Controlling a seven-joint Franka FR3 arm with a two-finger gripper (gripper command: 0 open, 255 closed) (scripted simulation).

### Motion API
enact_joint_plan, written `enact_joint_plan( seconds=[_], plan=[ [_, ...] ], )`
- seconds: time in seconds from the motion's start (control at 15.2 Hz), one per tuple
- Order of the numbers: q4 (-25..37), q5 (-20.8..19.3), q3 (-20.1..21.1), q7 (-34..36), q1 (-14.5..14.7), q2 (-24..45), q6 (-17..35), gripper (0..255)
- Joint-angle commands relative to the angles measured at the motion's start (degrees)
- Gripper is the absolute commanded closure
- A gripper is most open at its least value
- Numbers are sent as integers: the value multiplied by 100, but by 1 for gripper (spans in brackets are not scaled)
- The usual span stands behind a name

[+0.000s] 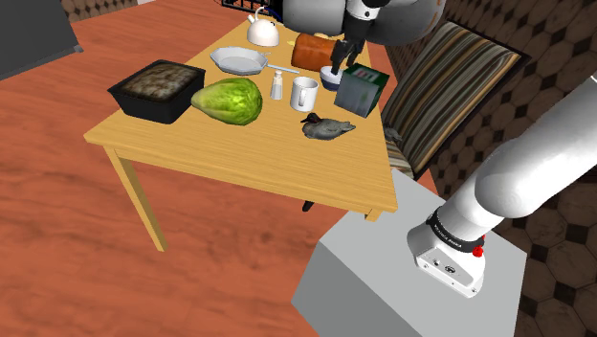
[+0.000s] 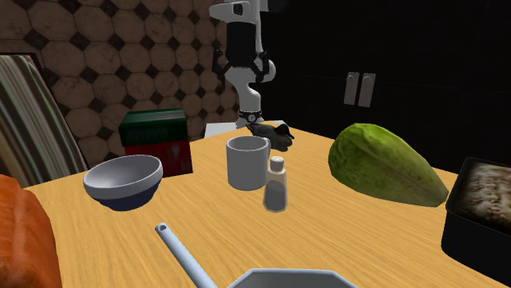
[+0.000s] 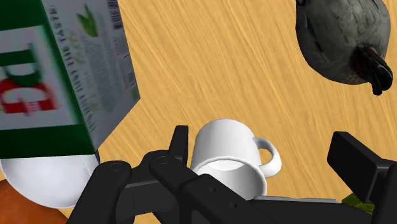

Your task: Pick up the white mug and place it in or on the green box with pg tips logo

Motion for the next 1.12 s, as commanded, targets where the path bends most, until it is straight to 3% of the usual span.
enact_joint_plan(
  seconds=[0.0, 0.73, 1.06],
  plan=[
    [362, 124, -63, -129, -29, 509, 124, 0],
    [2603, 806, -91, -652, -339, 2991, 182, 0],
    [2465, 834, -72, -670, -344, 3161, 489, 0]
  ],
)
